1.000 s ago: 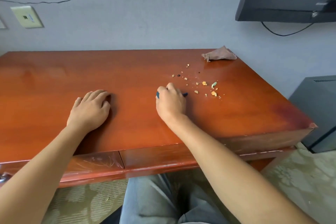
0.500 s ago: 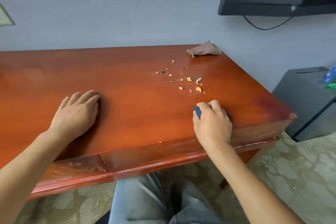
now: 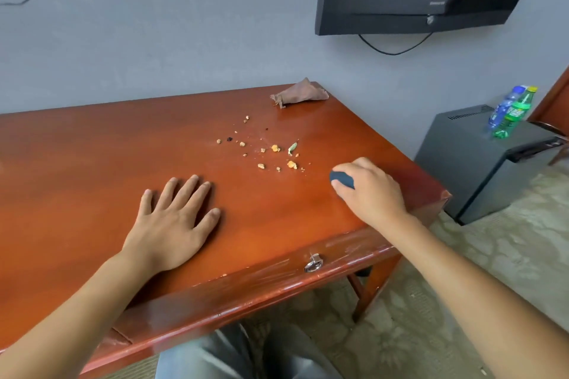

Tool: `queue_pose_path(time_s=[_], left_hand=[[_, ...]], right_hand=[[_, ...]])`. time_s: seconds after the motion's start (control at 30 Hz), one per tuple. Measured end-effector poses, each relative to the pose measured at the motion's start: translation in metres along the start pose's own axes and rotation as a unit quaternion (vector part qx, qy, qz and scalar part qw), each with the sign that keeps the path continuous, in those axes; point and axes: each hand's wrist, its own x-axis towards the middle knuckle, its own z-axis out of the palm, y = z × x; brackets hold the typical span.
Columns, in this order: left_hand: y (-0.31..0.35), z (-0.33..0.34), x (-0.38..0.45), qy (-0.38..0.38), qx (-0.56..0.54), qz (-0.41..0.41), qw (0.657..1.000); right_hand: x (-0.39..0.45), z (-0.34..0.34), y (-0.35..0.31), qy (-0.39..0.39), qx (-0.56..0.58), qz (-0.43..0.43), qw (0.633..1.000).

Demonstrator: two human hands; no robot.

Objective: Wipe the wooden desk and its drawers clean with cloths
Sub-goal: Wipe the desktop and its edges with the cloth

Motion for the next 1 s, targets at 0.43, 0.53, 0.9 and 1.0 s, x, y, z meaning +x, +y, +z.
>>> queue_pose_path(time_s=[0.43, 0.53, 0.9, 1.0], left_hand=[[-0.003, -0.005, -0.003, -0.028, 0.029, 0.014, 0.999], [-0.001, -0.006, -0.003, -0.026, 0.022, 0.007, 0.999], [0.006, -0.005, -0.010, 0.064, -0.039, -0.005, 0.997], [0.004, -0.006, -0.020, 0.159, -0.113, 0.002, 0.981]], right_hand=[[-0.004, -0.008, 0.008, -0.052, 0.049, -0.163, 0.984], [0.028, -0.018, 0.078, 0.017, -0.043, 0.022, 0.999], [-0.052, 0.014, -0.093, -0.068, 0.072, -0.164, 0.982], [-0.044, 0.024, -0.144, -0.104, 0.090, -0.160, 0.977]])
